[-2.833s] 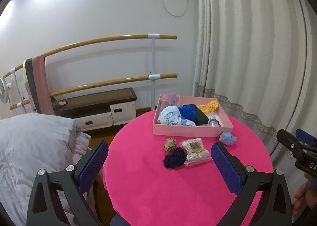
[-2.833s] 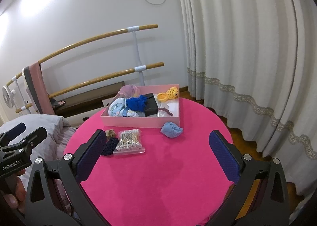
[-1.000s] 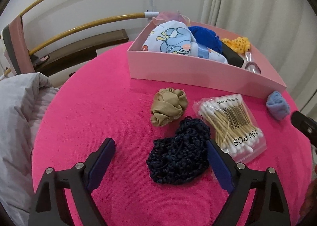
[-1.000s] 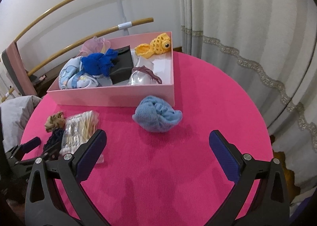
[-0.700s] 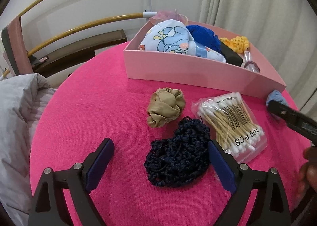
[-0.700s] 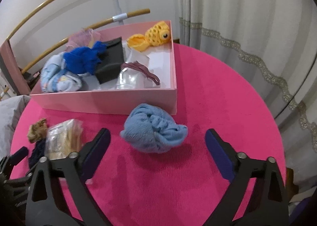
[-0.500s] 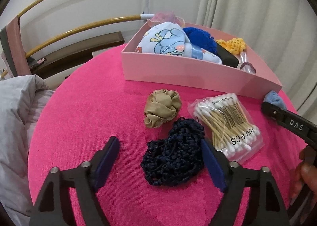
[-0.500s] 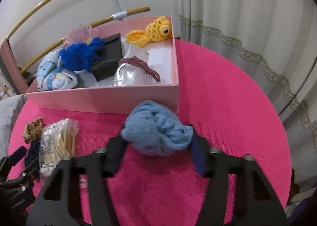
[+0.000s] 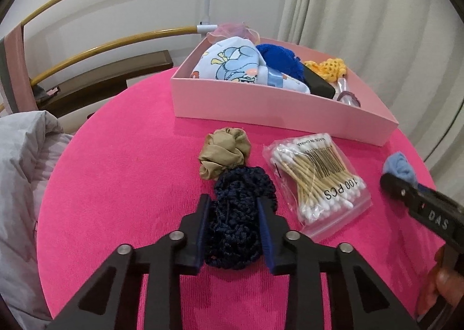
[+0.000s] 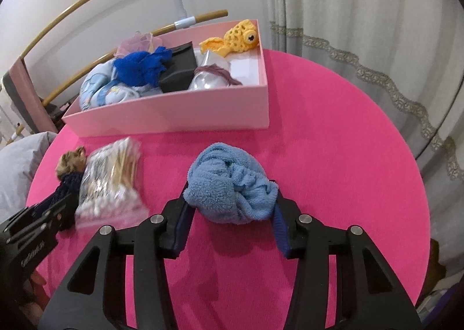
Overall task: Organize soft objects
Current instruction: 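Grasp the navy scrunchie with left tool while right tool grasps light-blue towel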
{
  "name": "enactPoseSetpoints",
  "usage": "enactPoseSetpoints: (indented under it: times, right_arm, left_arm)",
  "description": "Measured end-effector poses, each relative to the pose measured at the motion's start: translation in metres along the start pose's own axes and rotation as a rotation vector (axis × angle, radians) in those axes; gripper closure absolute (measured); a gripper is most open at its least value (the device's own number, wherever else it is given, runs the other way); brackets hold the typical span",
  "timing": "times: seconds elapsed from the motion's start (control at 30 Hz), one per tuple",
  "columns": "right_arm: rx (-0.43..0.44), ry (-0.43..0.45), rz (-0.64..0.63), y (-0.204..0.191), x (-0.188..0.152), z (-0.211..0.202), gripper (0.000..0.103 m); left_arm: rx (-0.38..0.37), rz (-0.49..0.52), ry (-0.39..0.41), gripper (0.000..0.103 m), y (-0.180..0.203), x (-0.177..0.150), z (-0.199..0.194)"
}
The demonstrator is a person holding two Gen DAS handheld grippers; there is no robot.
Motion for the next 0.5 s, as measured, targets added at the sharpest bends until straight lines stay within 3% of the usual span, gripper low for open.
enactPoseSetpoints:
  times: [0.37, 0.5]
  right_arm:
    - [0.035, 0.002, 0.000, 0.006, -0.032, -0.034, 0.059]
    - [0.048, 0.007, -0.012, 0.003, -0.042, -0.046, 0.059]
  left_arm:
    - [-0.045, -0.023, -0.022, 0.087, 0.002, -0.021, -0.028]
    - [-0.022, -0.008, -0.016, 0.087, 0.005, -0.031, -0.047]
Point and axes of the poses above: each gripper's, at about its wrist camera, not at the fingertips, and z roughly the way its jaws point, y to its right, x to its top, the point moved 6 cm from there along z, roughly the way its jaws point, and after that the axes turned 11 degrees about -x, right-handed, at the moved point
